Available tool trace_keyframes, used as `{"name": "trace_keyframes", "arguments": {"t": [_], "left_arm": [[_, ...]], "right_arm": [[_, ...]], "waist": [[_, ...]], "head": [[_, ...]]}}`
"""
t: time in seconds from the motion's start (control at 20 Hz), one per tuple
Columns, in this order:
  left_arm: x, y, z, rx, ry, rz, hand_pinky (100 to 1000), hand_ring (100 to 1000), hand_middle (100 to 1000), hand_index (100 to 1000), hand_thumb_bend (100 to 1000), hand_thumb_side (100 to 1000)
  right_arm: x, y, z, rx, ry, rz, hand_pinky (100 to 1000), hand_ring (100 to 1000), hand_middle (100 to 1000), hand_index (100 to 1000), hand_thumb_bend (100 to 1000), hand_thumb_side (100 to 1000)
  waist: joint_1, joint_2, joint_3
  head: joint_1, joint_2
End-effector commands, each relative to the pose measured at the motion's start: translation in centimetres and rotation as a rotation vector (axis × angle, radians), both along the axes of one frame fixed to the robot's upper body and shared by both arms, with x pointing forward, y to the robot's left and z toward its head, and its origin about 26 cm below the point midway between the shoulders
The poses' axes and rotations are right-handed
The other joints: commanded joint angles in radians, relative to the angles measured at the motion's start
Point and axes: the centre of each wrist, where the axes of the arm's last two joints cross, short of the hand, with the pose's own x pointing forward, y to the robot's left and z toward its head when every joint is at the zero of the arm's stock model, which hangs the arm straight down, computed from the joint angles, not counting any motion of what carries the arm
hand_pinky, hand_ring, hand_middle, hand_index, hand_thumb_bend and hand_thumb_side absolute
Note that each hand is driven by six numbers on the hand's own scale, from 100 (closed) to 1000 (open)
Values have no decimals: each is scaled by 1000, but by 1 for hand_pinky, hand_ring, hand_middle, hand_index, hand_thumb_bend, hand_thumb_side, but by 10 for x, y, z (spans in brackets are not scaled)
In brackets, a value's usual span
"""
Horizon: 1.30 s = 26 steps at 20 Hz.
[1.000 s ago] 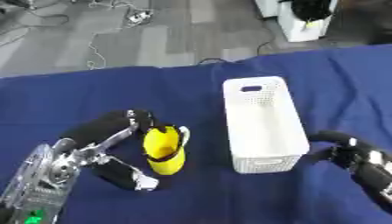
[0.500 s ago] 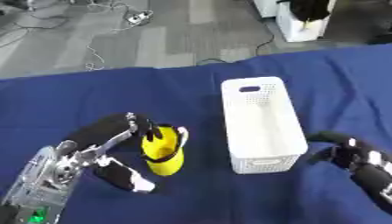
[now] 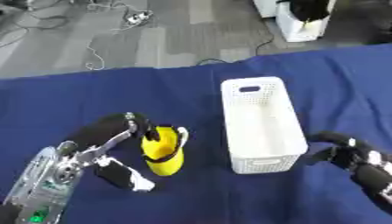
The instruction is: Pick up objects on the table and place them in the box.
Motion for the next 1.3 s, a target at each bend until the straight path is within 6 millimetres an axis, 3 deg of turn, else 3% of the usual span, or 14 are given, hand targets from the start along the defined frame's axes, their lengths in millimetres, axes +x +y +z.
{"name": "trace_keyframes", "arguments": {"t": [0.05,0.45,0.9,1.0,1.1,1.15,1.2,1.3], "left_arm": [[2,2,6,36,-15,-1,567,388,569,680,772,480],[7,3,-11,83,60,5,591,466,594,679,787,522],[4,1,-29,123,118,-15,591,473,595,669,785,537],[3,1,-29,123,110,-14,541,429,542,621,776,507],[2,2,-28,114,89,-7,421,334,467,546,763,447],[2,2,-28,110,81,-4,453,361,487,566,764,467],[2,3,-26,96,64,2,293,222,351,450,763,386],[1,5,-24,60,20,23,186,128,244,357,736,307]], "right_arm": [[-1,-1,6,-10,-19,6,820,706,870,934,502,797],[-1,0,7,-13,-17,7,820,706,870,935,504,799],[0,0,8,-17,-19,9,820,706,870,935,504,799],[0,0,8,-17,-20,9,820,706,870,934,503,799],[0,0,8,-16,-21,9,820,706,870,934,503,798],[0,0,8,-16,-22,9,820,706,870,934,503,799],[0,0,8,-16,-22,9,820,706,870,934,503,799],[0,0,8,-16,-23,8,820,706,870,934,503,799]], "waist": [[-1,-16,-2],[8,-12,-6],[11,-7,-4],[10,-6,-4],[9,-6,-4],[8,-6,-4],[7,-6,-4],[6,-6,-2]], "head": [[-8,-15],[-6,-29],[-8,-30],[-8,-30],[-8,-30],[-8,-30],[-10,-29],[-10,-28]]}}
